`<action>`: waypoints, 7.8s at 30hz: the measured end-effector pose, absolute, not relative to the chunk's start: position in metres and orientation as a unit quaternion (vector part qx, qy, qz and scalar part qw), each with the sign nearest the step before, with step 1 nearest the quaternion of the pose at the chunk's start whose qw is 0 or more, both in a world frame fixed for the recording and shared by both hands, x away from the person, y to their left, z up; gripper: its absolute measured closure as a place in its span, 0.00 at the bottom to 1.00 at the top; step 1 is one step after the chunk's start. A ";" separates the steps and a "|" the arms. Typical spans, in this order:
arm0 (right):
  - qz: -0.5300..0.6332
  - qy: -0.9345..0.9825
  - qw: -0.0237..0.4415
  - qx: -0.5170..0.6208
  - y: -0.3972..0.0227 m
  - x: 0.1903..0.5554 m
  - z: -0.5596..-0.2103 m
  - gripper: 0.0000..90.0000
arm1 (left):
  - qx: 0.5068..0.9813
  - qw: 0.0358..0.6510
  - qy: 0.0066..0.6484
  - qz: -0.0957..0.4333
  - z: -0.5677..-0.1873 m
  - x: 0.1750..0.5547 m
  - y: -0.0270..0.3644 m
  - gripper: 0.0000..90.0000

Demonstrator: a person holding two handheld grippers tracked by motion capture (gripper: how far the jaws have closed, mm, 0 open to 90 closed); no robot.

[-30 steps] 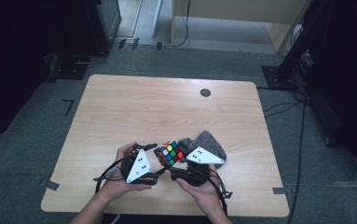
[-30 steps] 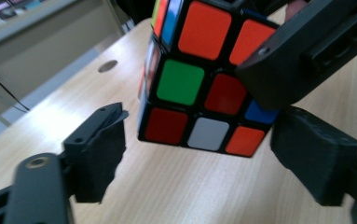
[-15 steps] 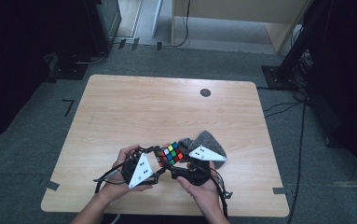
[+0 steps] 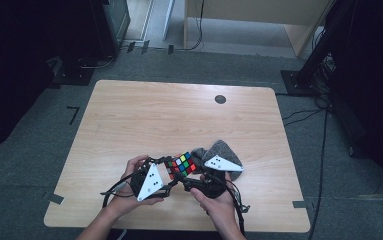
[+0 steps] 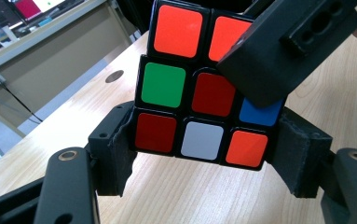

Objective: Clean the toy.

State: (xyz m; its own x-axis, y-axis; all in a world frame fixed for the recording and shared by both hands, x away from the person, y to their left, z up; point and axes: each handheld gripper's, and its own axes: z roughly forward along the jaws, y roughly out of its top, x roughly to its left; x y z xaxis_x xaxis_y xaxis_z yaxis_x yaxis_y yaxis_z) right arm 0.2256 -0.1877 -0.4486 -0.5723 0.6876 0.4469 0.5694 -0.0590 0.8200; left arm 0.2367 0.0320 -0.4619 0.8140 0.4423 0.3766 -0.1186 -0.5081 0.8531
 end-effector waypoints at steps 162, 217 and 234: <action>0.558 0.750 0.108 0.339 -0.194 0.231 -0.476 0.80 | 0.755 0.608 0.213 0.119 -0.438 0.259 0.076 0.38; 0.598 0.712 0.147 0.339 -0.213 0.232 -0.480 0.82 | 0.731 0.637 0.243 0.028 -0.454 0.282 0.074 0.38; 0.609 0.687 0.160 0.363 -0.223 0.230 -0.480 0.82 | 0.737 0.633 0.235 0.037 -0.451 0.274 0.069 0.38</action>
State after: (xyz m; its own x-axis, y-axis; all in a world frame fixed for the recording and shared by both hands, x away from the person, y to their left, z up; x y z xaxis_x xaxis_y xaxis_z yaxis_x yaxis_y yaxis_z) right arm 0.2296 -0.2231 -0.4799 -0.6856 0.6932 0.2222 0.3045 -0.0042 0.9525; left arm 0.2745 0.0686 -0.4515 0.8871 0.3931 -0.2421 0.2989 -0.0894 0.9501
